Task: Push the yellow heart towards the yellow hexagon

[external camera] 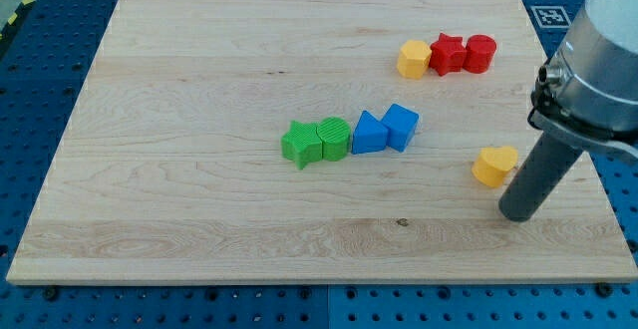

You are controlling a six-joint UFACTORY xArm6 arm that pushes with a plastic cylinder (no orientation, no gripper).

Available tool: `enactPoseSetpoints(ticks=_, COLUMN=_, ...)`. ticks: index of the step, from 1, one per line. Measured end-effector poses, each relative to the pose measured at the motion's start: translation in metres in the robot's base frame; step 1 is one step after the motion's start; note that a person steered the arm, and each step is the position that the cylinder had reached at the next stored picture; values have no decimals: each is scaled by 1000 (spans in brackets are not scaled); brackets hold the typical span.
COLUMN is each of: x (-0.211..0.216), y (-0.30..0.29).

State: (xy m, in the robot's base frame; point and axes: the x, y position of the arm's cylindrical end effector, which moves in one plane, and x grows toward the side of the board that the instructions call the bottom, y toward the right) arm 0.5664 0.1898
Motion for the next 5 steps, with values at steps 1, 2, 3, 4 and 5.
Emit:
enactPoseSetpoints(ticks=1, x=1, y=-2)
enactPoseSetpoints(ticks=2, x=1, y=-15)
enactPoseSetpoints(ticks=3, x=1, y=-15)
enactPoseSetpoints(ticks=4, x=-5, y=-17)
enactPoseSetpoints(ticks=5, x=-19, y=-17)
